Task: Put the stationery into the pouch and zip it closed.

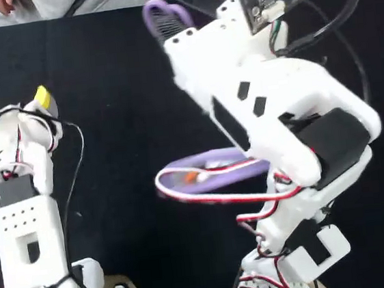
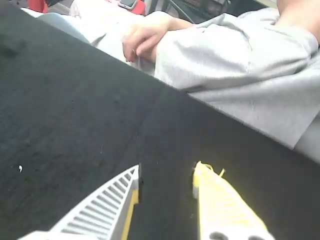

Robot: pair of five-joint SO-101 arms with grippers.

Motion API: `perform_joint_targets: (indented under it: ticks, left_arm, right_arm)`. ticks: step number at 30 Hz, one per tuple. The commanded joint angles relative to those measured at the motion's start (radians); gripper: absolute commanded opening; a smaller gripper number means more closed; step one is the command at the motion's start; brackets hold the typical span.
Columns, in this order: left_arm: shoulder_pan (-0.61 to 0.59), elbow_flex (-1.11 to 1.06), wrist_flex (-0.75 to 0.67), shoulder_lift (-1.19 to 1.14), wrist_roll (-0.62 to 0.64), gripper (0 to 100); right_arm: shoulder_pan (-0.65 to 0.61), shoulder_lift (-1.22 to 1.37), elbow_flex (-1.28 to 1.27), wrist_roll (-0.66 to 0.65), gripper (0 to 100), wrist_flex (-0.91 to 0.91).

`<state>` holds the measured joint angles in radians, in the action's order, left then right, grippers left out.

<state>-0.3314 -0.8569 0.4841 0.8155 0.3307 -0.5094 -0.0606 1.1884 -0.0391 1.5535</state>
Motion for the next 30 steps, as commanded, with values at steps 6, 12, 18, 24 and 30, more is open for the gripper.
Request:
perform_joint_targets:
  ticks: [6, 12, 18, 24, 30]
  left_arm:
    - [-0.044, -0.027, -0.052, 0.087, 0.031, 18]
    - [-0.116, -0.024, -0.071, 0.095, 0.084, 18]
    - [-0.044, -0.024, -0.031, 0.097, 0.107, 18]
    - [0.128, 0.107, 0.212, 0.098, 0.064, 19]
    - [0.139, 0.334, 0.512, 0.098, 0.064, 19]
  right_arm:
    - [-0.167, 0.007, -0.005, 0.020, 1.1, -0.106]
    - [-0.123, 0.039, -0.001, 0.021, 1.1, -0.176]
    - [-0.117, 0.033, 0.004, 0.021, 1.1, -0.161]
    - [-0.115, 0.042, -0.005, 0.017, 1.1, -0.164]
    - [-0.115, 0.077, -0.005, 0.015, 1.1, -0.187]
